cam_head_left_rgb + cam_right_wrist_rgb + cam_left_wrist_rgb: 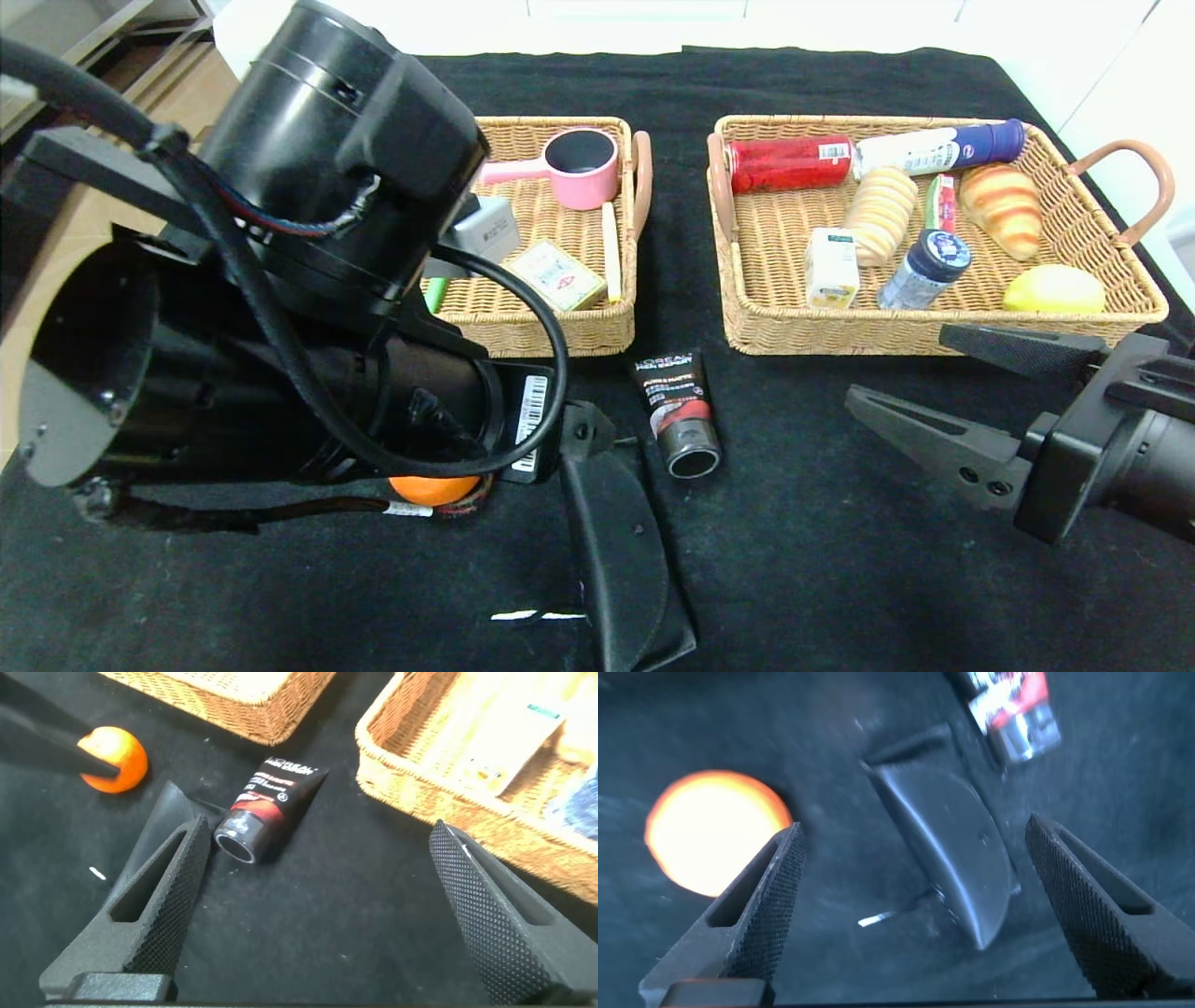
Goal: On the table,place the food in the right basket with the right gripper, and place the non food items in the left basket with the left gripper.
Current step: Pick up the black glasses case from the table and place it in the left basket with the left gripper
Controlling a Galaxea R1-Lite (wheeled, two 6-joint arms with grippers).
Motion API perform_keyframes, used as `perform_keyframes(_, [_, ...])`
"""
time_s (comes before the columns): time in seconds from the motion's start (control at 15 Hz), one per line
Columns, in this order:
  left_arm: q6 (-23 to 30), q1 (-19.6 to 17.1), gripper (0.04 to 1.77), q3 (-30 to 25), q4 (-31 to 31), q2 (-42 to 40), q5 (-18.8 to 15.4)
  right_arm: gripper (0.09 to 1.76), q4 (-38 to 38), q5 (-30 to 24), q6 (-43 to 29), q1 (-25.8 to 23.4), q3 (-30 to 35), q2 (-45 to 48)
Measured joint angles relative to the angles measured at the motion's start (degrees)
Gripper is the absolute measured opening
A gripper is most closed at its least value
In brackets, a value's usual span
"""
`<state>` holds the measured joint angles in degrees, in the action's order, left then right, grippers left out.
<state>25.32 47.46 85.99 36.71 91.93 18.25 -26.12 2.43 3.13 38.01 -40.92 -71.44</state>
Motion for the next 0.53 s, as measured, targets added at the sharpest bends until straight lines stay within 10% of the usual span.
perform_keyframes(0.53, [3.6,4.91,1.71,-0.07,2.6,5.75,3.85,1.71,0.57,0.0,0.91,-0.34,-0.06,1.79])
